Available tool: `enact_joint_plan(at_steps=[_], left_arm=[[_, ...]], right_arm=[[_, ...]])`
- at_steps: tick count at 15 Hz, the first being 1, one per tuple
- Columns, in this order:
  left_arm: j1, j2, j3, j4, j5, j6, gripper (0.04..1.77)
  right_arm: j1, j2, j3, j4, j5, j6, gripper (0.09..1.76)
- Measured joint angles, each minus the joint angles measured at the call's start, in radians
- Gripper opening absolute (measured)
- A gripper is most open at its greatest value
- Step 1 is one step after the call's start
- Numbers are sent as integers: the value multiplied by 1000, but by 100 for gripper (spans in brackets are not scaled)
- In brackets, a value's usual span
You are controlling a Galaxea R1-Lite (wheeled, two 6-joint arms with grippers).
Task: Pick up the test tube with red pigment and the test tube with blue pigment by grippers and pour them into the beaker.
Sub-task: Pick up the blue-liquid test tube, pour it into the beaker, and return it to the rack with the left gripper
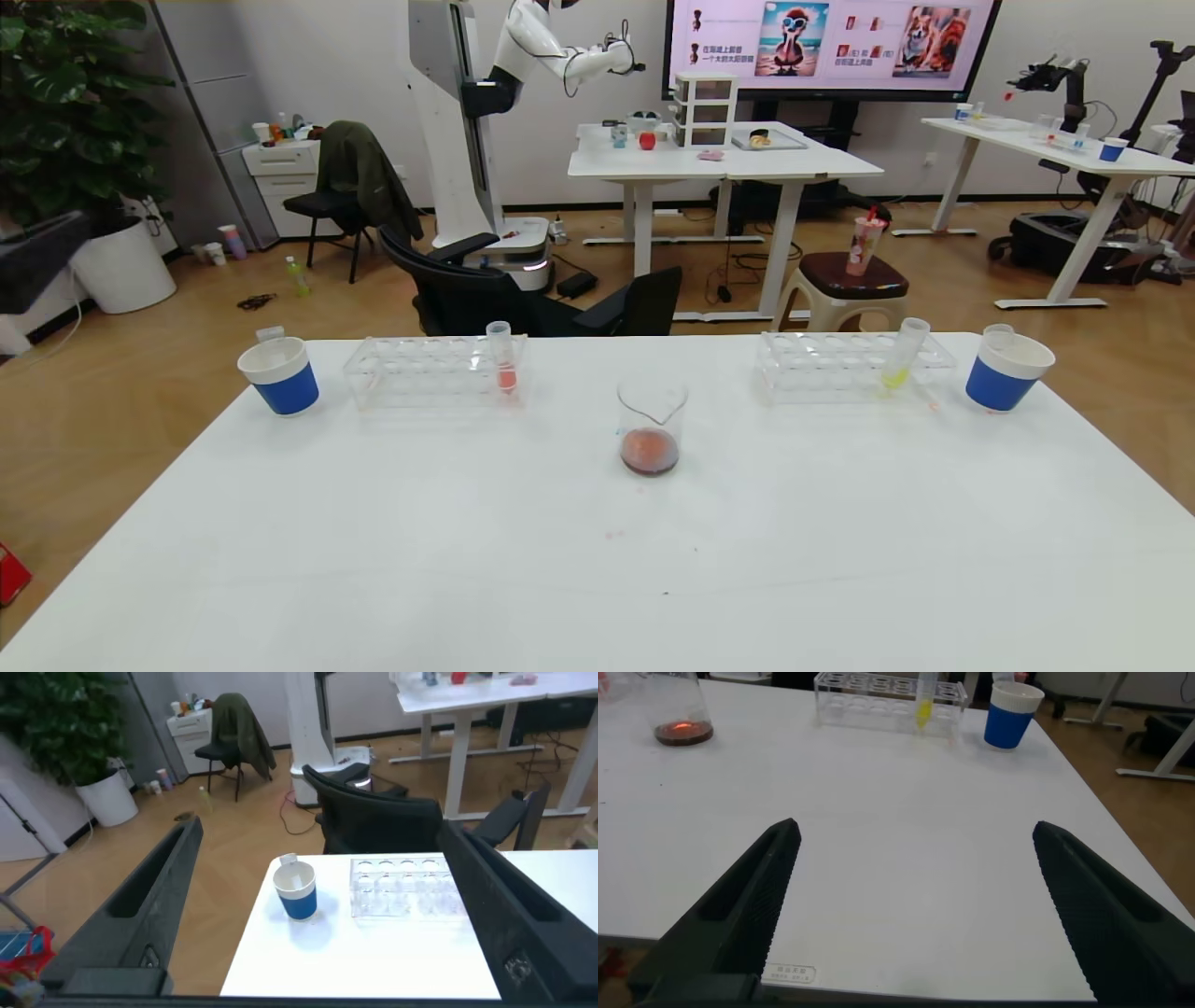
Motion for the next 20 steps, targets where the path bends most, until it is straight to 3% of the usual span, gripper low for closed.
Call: enact_joint_plan(at_steps=[5, 10, 12, 16, 18, 20], left_arm=[[-6, -397, 147, 125, -19, -16, 175], [-45, -768, 265, 372, -47, -18, 175], [-46, -884, 352, 406, -83, -12, 175], [-47, -970, 628, 262, -99, -15, 175], [-47, -981, 732, 307, -129, -54, 175], [-47, -985, 758, 349, -150, -76, 175]], right_arm=[[0, 0, 0, 0, 0, 0, 174], [0, 0, 0, 0, 0, 0, 174], [0, 0, 0, 0, 0, 0, 174], [0, 0, 0, 0, 0, 0, 174], [0, 0, 0, 0, 0, 0, 174], [0, 0, 0, 0, 0, 1, 174]])
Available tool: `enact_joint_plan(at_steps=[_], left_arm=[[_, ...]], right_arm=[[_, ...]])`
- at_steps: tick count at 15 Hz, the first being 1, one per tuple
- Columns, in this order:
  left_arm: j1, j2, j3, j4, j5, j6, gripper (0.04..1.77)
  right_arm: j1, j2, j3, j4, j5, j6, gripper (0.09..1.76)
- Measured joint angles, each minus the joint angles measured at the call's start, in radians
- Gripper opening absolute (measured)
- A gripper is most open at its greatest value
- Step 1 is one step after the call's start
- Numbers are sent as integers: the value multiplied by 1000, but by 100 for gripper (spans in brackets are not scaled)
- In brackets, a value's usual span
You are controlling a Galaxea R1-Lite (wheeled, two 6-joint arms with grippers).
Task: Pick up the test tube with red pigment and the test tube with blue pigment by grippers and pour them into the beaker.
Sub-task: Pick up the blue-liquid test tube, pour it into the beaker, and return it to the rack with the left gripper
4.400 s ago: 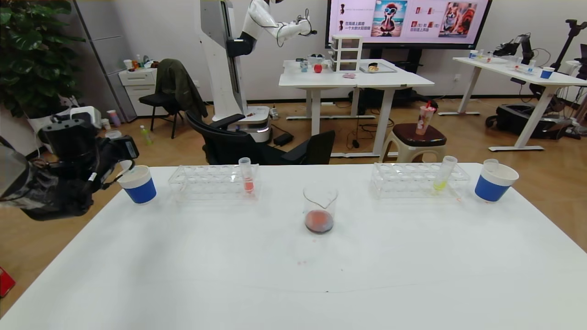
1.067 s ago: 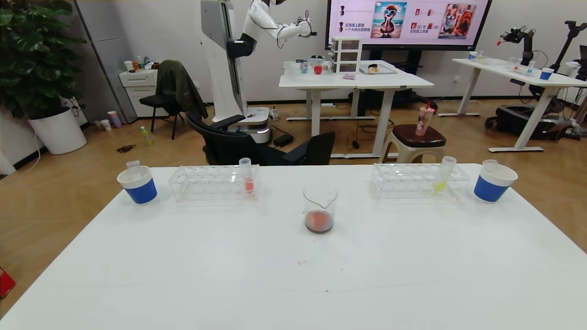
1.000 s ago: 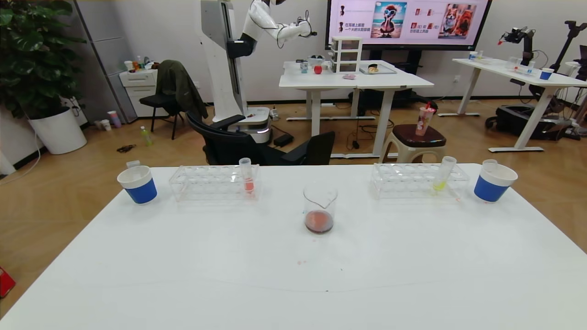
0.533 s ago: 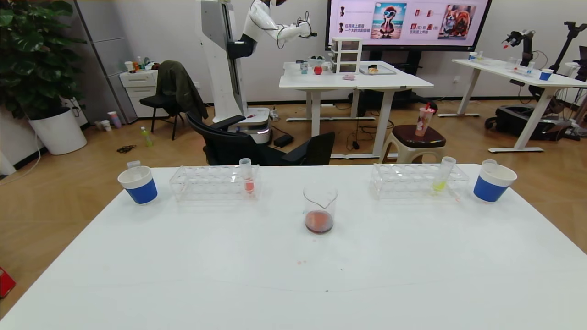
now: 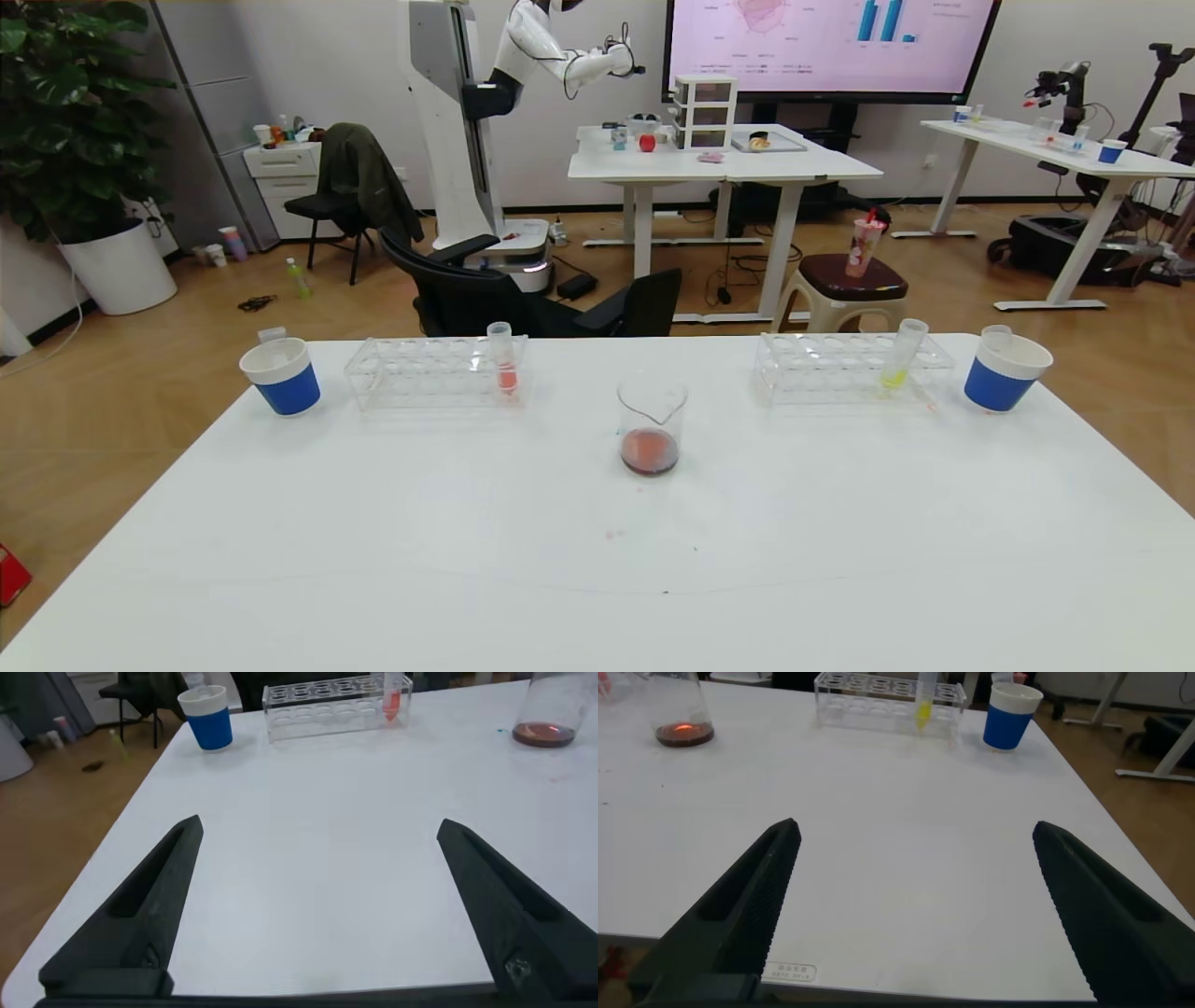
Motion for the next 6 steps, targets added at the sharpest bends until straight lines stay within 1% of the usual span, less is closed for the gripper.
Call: enact_joint_plan(at_steps=[6], left_arm=[[0, -1, 11, -6, 2, -6, 175]], right_arm=[[0, 0, 0, 0, 3, -3, 174]])
